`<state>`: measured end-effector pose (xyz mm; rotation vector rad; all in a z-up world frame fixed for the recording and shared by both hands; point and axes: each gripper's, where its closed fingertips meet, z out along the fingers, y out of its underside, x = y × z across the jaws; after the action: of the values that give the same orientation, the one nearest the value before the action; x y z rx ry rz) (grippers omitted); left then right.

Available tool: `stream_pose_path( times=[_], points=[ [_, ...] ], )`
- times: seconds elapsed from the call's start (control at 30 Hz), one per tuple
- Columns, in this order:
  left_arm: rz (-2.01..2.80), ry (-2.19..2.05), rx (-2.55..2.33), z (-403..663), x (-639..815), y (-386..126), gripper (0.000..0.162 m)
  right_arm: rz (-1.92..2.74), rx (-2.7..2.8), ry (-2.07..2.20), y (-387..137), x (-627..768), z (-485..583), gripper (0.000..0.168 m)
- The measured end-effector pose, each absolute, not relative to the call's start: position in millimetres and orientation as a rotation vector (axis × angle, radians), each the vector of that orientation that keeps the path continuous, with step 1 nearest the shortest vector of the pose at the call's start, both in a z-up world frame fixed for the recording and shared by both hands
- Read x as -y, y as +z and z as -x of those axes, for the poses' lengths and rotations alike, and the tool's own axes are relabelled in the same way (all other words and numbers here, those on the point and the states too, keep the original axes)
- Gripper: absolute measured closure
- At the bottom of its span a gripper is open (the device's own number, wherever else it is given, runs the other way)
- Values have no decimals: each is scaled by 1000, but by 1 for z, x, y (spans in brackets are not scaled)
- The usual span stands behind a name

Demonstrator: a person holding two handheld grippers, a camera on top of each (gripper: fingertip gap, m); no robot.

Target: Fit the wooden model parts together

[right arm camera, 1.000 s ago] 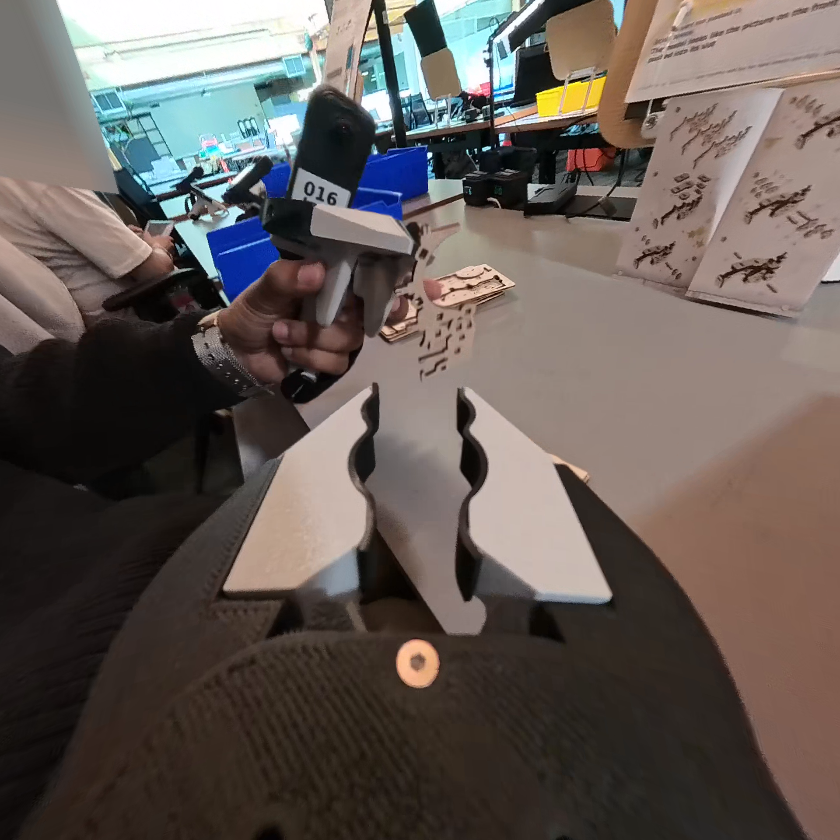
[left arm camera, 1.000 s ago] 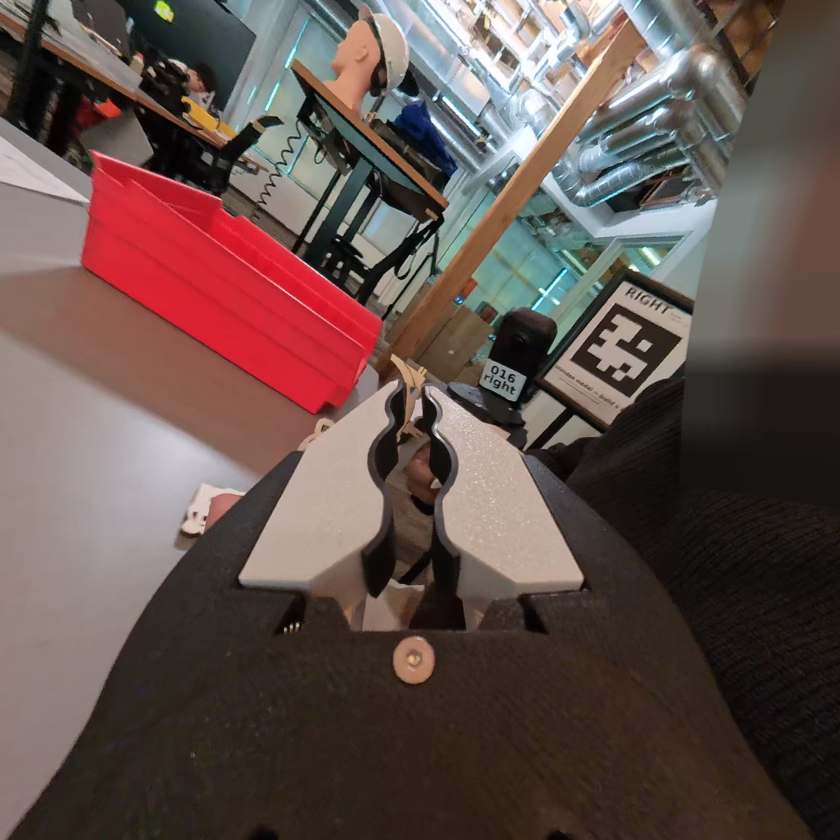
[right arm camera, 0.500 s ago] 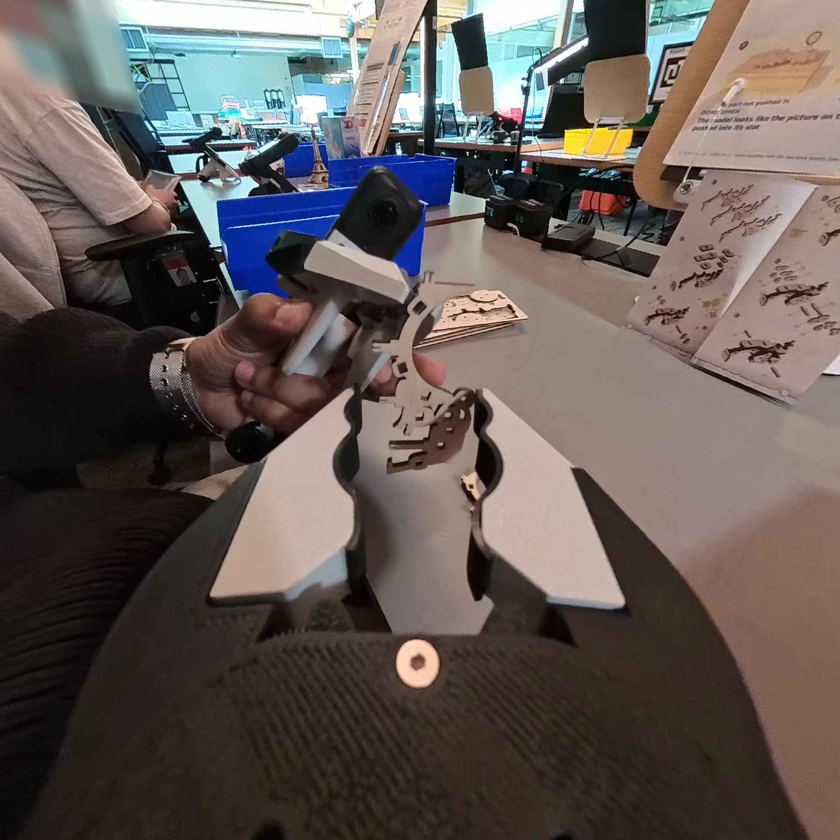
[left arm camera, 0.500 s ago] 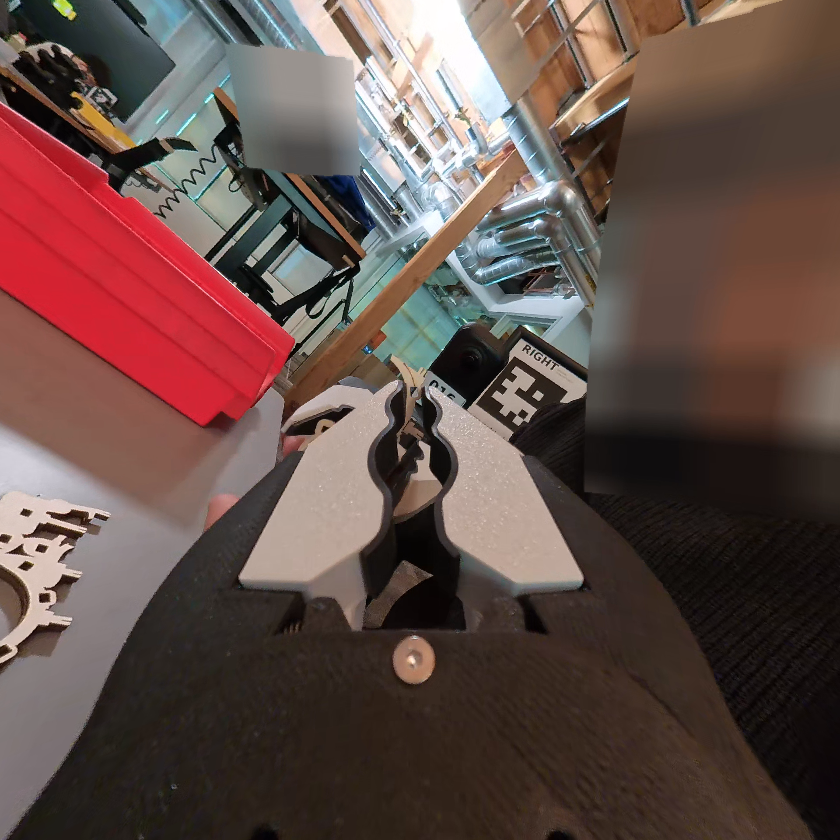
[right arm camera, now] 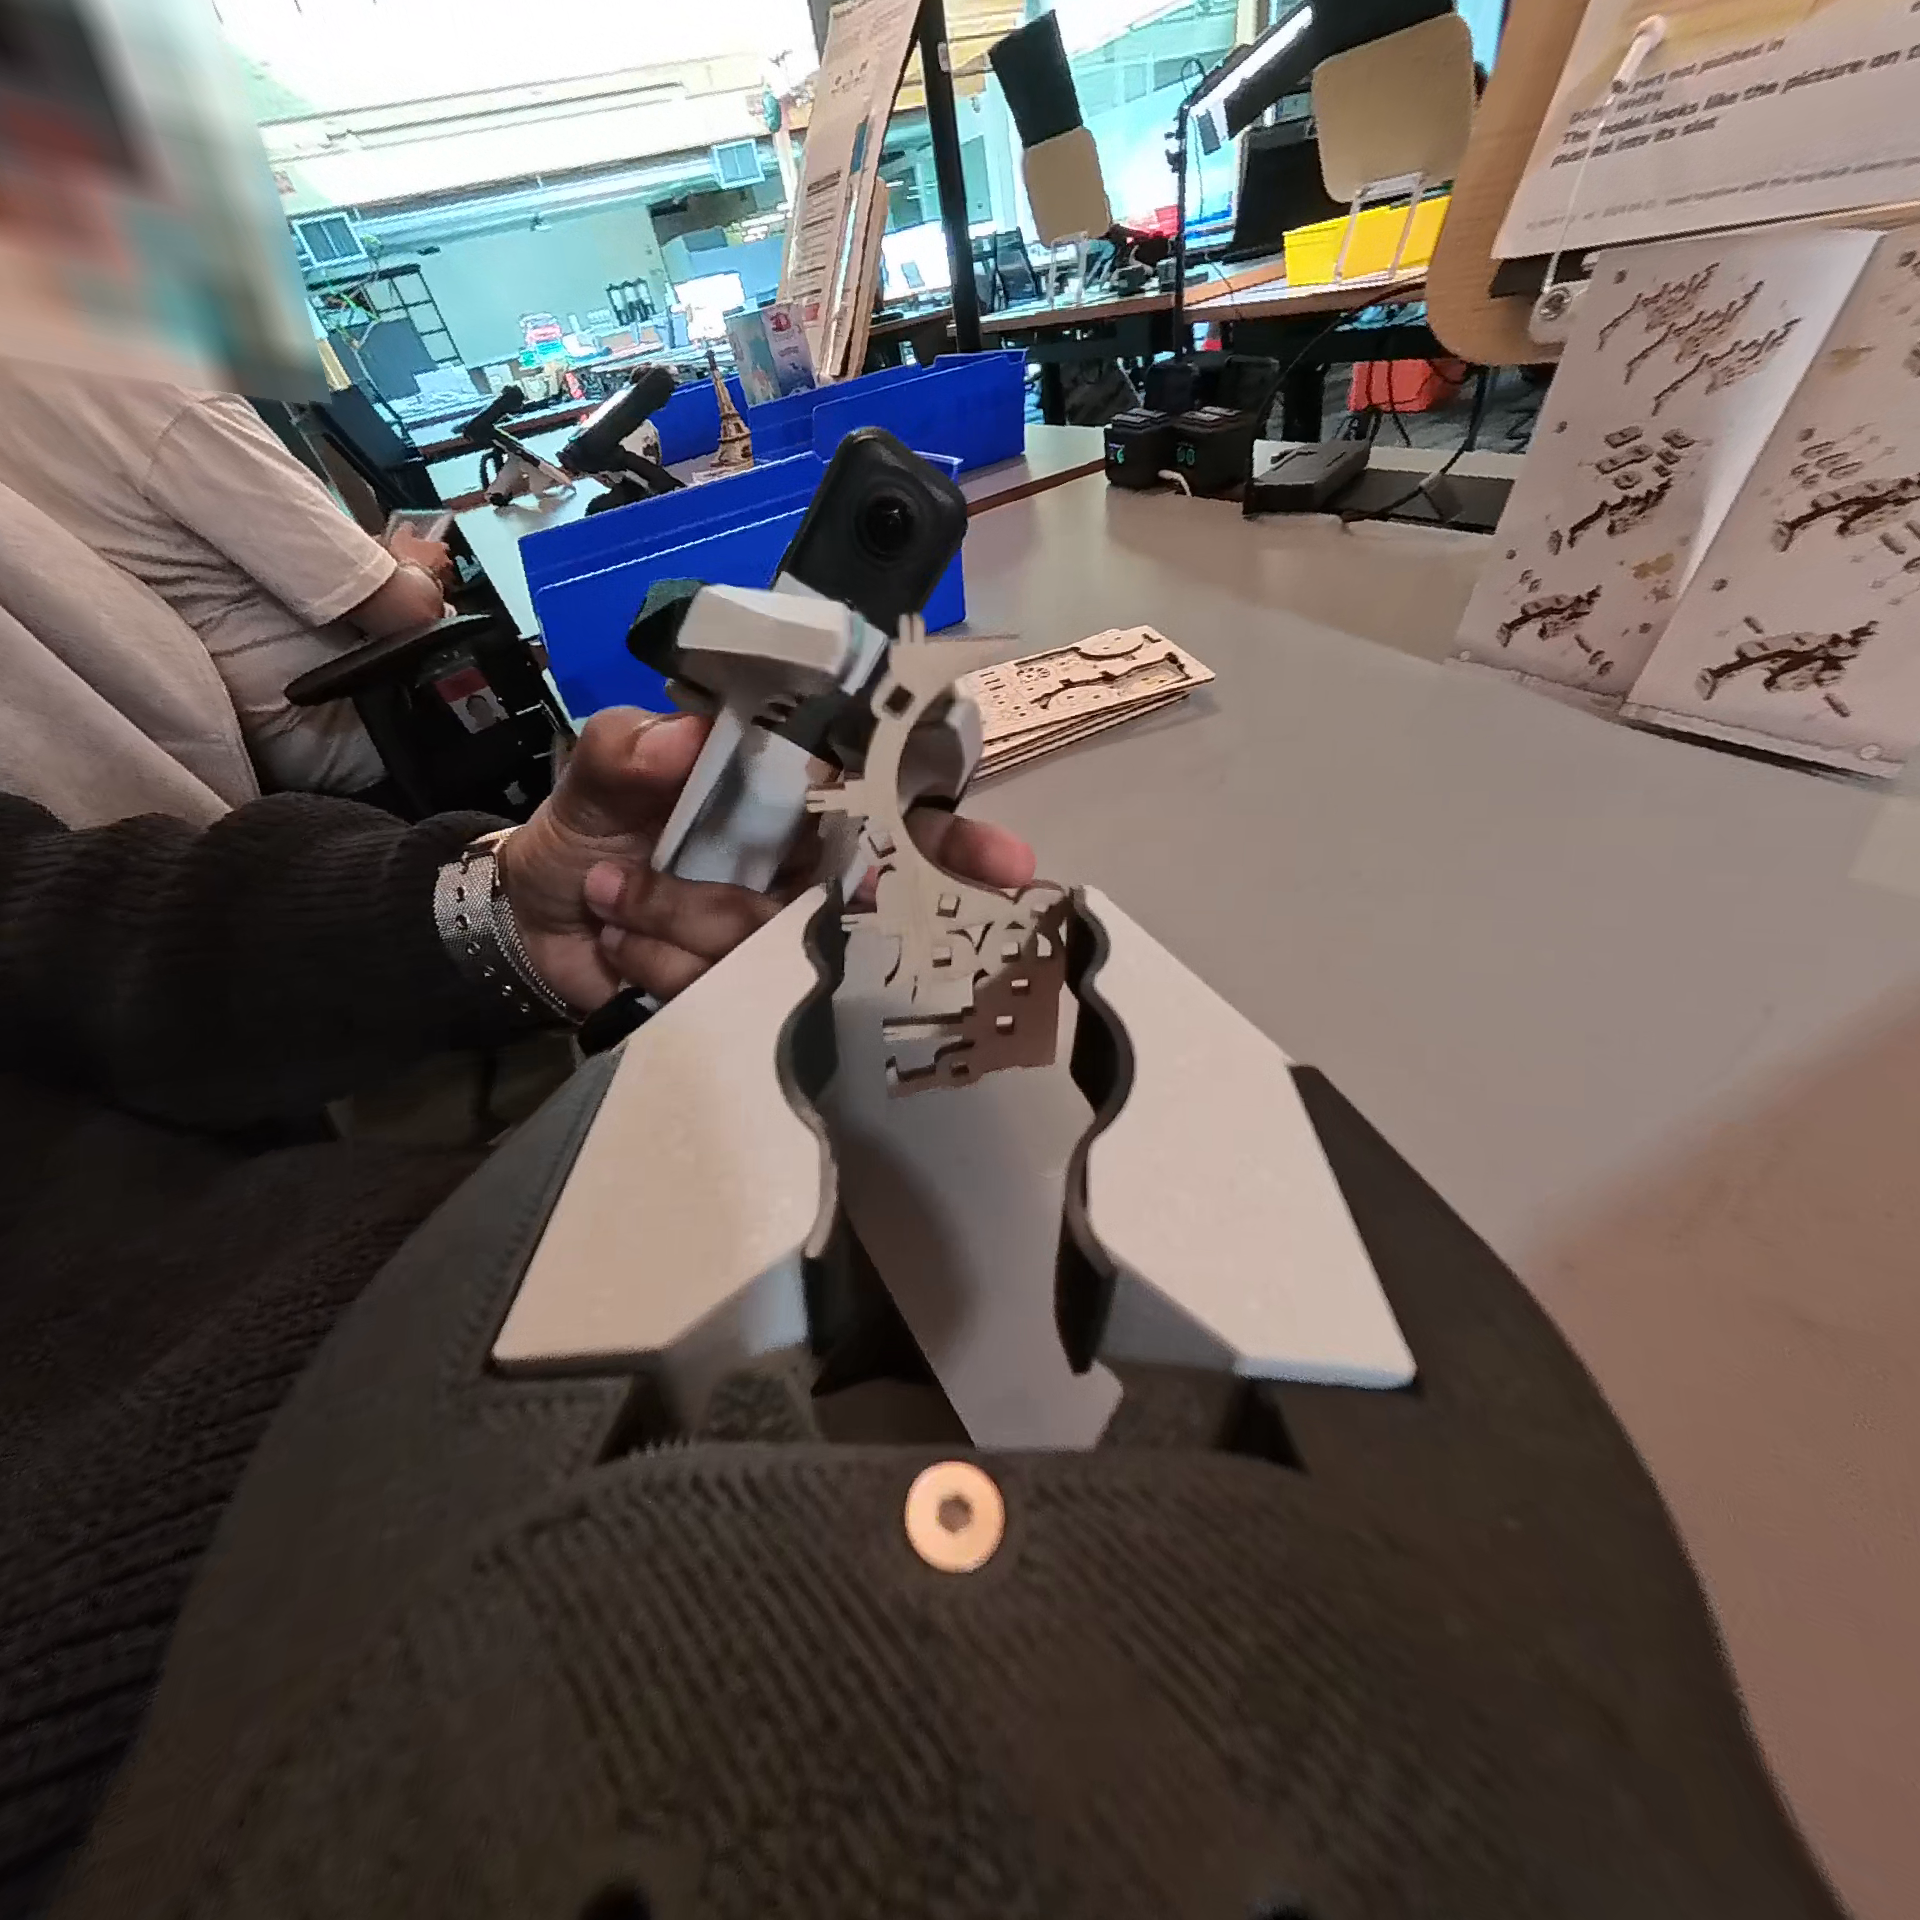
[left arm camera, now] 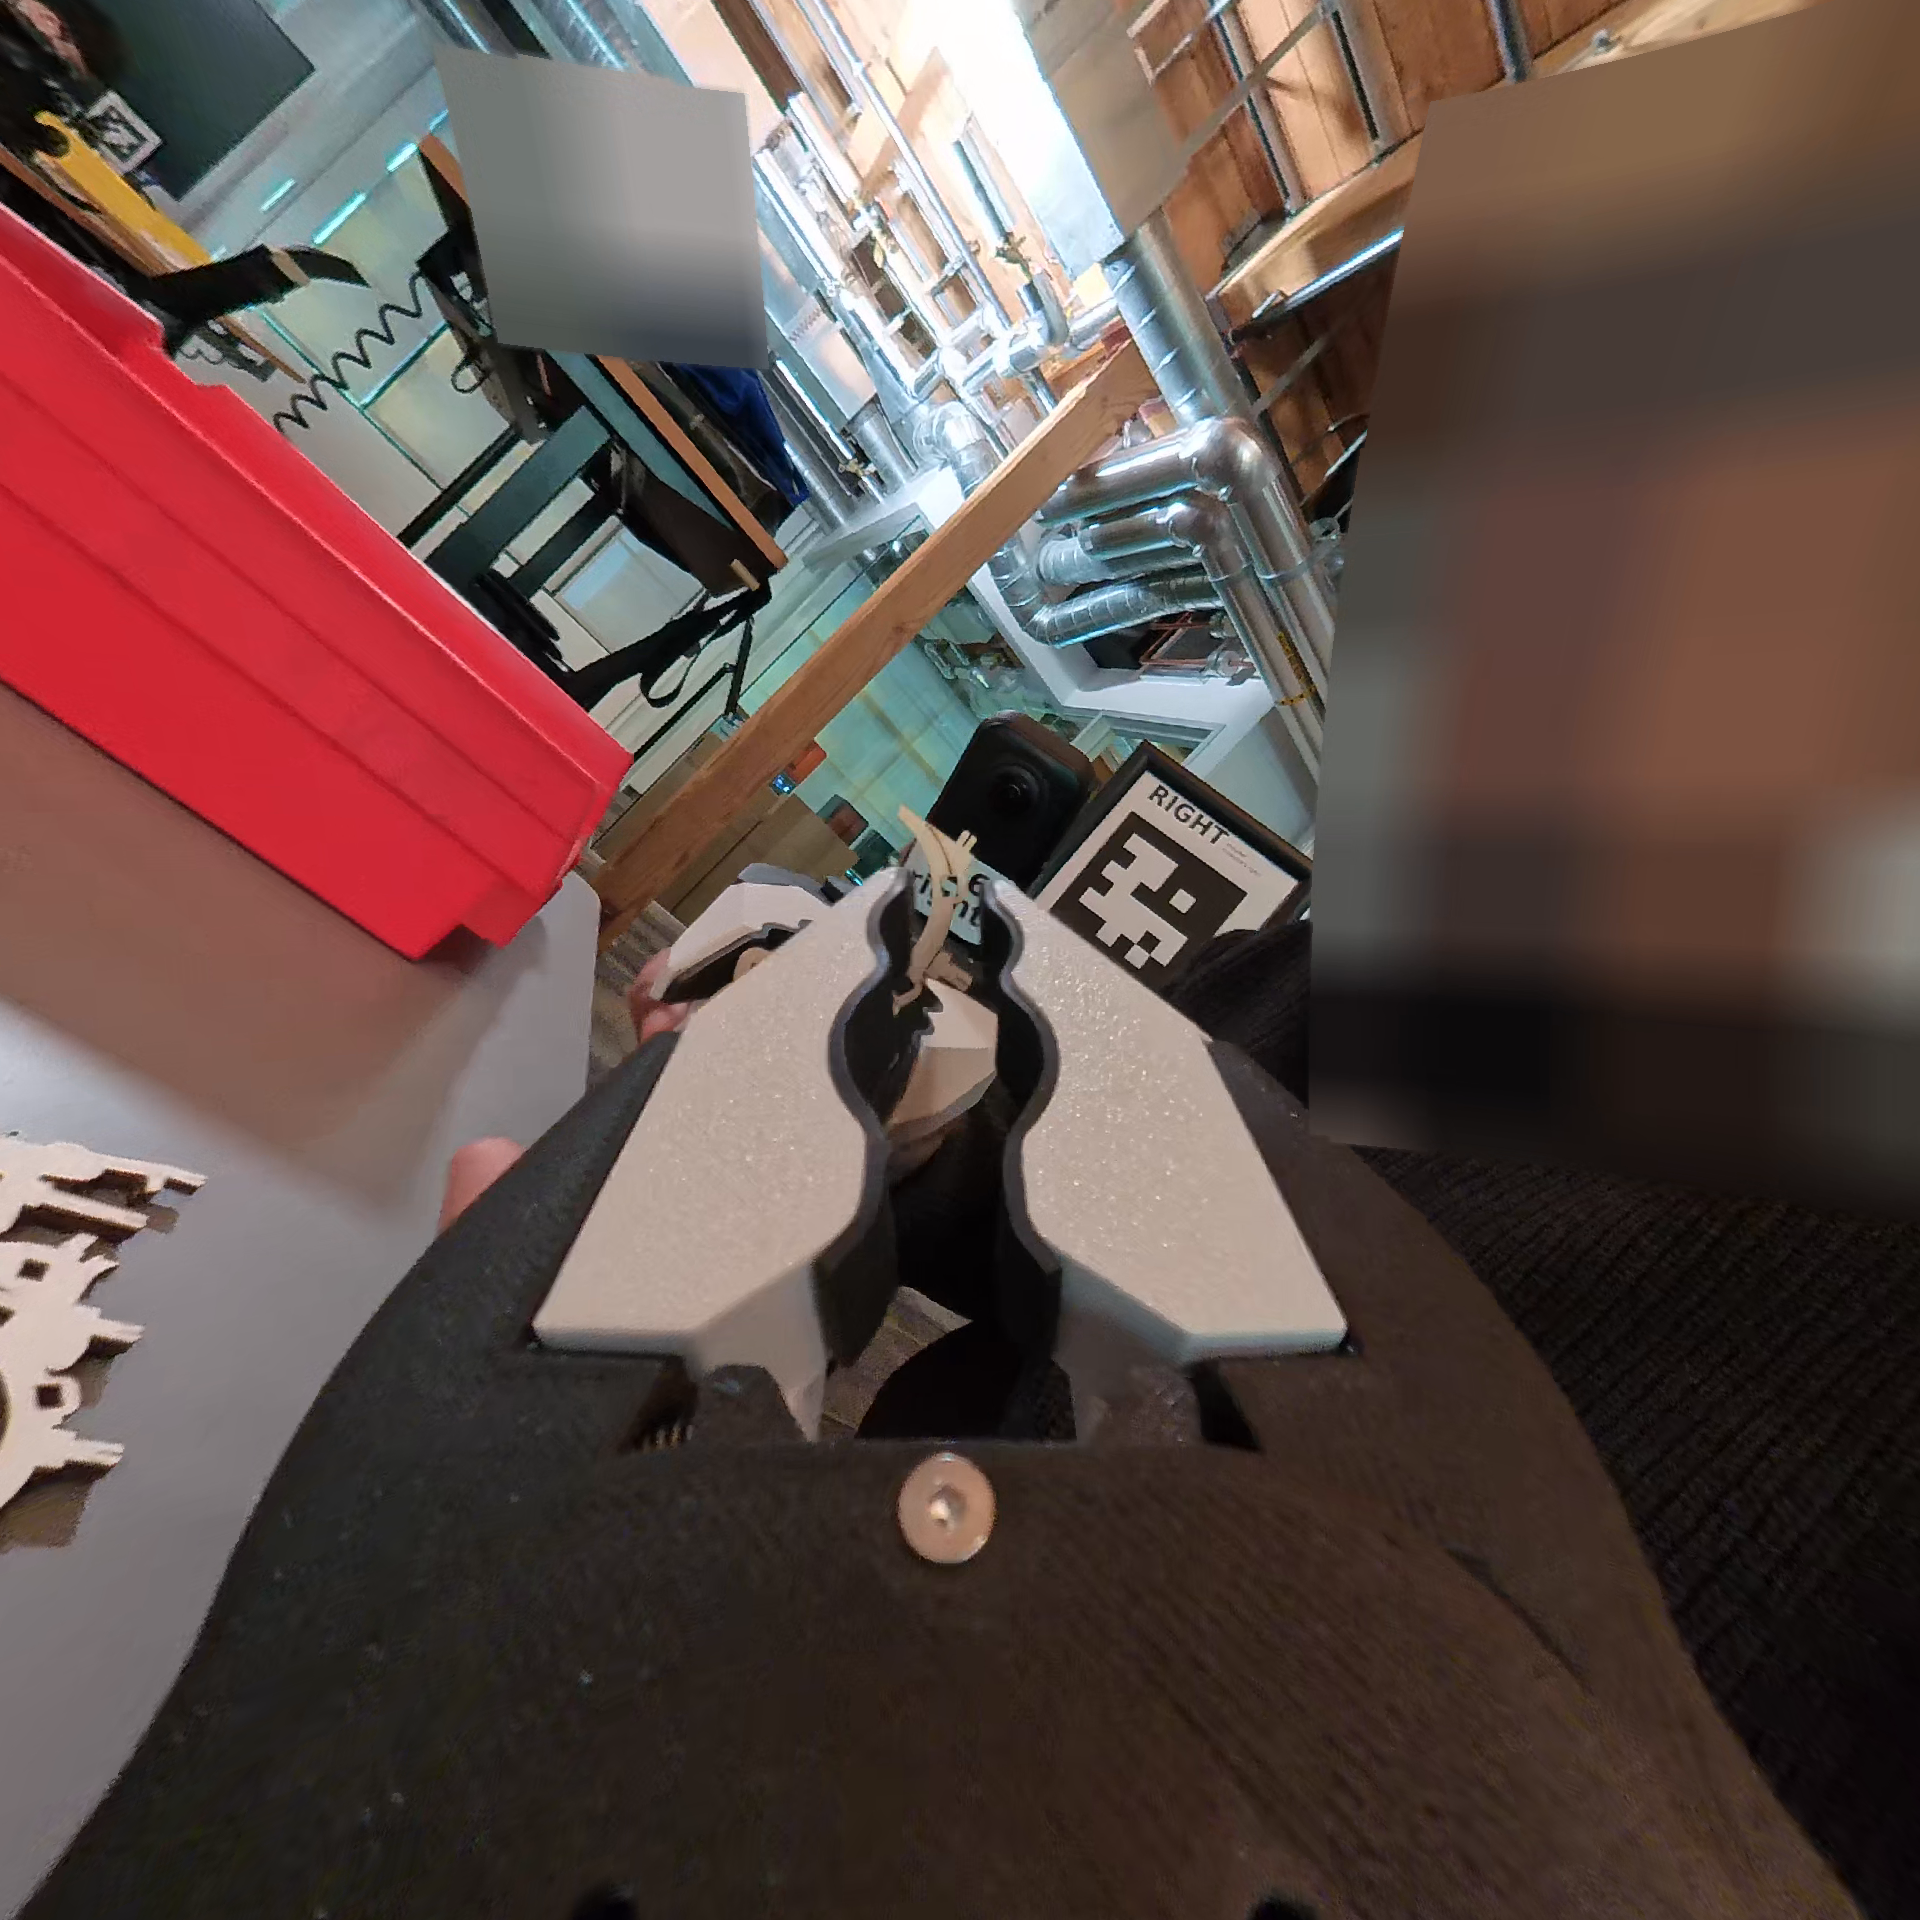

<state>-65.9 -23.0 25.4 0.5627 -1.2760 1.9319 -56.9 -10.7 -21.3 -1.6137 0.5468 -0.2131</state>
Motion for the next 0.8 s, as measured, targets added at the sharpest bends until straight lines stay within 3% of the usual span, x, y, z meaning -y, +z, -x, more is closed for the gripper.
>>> stream_pose_path(
  times=[0.13,0.27,0.53,0.7,0.8],
  points=[
    [-628,1920,1379,58,24,15,129,1624,-584,-228,-24,21,51,127],
    [-659,1870,1620,60,29,-2,122,1759,-578,-351,-39,30,43,127],
    [-788,1756,1982,55,38,-39,140,2194,-337,-940,-78,52,29,127],
    [-858,1663,2087,56,45,-57,159,2308,-246,-1062,-90,52,31,127],
    [-892,1632,2134,55,45,-64,160,2310,-247,-1054,-92,52,31,126]
  ],
)
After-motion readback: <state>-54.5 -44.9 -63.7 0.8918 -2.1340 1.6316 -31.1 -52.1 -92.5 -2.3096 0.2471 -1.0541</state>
